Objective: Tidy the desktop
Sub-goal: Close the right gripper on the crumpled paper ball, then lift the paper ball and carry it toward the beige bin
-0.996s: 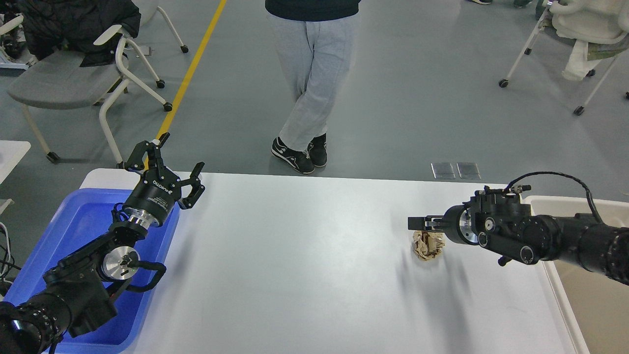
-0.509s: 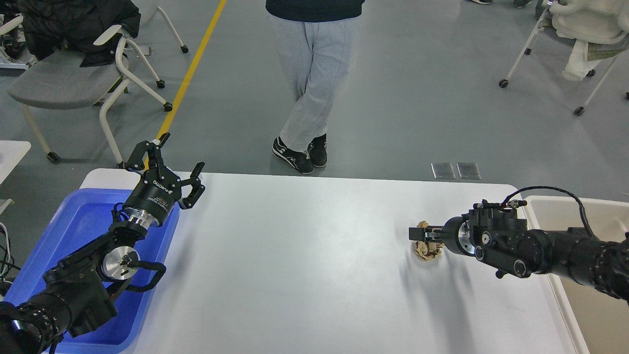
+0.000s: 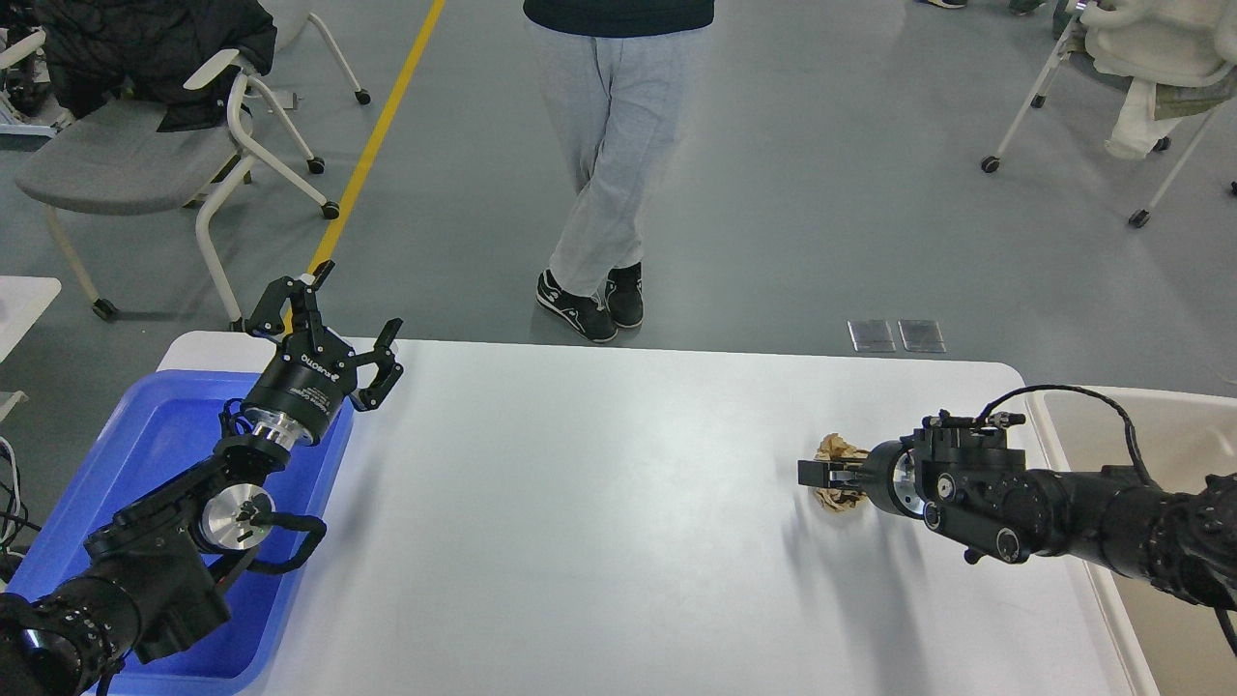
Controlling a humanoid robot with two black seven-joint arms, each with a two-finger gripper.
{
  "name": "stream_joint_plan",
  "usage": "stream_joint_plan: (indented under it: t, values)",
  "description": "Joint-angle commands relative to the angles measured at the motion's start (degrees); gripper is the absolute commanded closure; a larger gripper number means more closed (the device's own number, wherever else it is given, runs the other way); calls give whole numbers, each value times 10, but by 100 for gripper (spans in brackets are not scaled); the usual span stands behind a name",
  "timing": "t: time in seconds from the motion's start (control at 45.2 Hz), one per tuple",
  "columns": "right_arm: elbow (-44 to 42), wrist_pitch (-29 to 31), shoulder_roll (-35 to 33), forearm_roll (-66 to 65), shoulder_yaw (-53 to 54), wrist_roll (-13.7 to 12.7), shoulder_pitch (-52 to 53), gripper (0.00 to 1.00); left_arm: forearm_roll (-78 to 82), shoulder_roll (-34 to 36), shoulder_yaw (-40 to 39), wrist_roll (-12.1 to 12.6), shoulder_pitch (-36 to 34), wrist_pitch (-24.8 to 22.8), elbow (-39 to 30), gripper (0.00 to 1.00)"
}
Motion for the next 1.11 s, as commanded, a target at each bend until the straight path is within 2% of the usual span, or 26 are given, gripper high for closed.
stream_joint_plan:
  t: [0.0,0.155,0.265,0.332,0.398,0.465,0.575,0.597,0.664,0.686,0.752,0.885,1.084]
  values:
    - [-5,-6,5,1,0,1,-12,1,0,0,0,0,0,0,0,0]
    - [-10,-11,5,1,0,10,-16,6,0,0,0,0,0,0,0,0]
    - [-10,-21,5,1,0,18,-21,17,0,0,0,0,0,0,0,0]
    - [-10,-25,5,0,0,20,-22,29,0,0,0,0,0,0,0,0]
    - [-10,-28,5,0,-1,20,-23,34,0,0,0,0,0,0,0,0]
    - [-10,-29,4,1,-1,20,-23,45,0,0,0,0,0,0,0,0]
    - [-10,-31,3,1,-1,20,-25,50,0,0,0,0,0,0,0,0]
    - [-10,-31,3,1,-1,21,-25,55,0,0,0,0,0,0,0,0]
    - [-10,-31,3,2,-2,20,-25,89,0,0,0,0,0,0,0,0]
    - [-10,-30,3,2,-2,20,-25,96,0,0,0,0,0,0,0,0]
    - [-8,-31,3,6,-1,20,-26,100,0,0,0,0,0,0,0,0]
    - [3,-25,-5,15,9,21,-14,100,0,0,0,0,0,0,0,0]
    - [94,-22,-80,72,11,36,34,100,0,0,0,0,0,0,0,0]
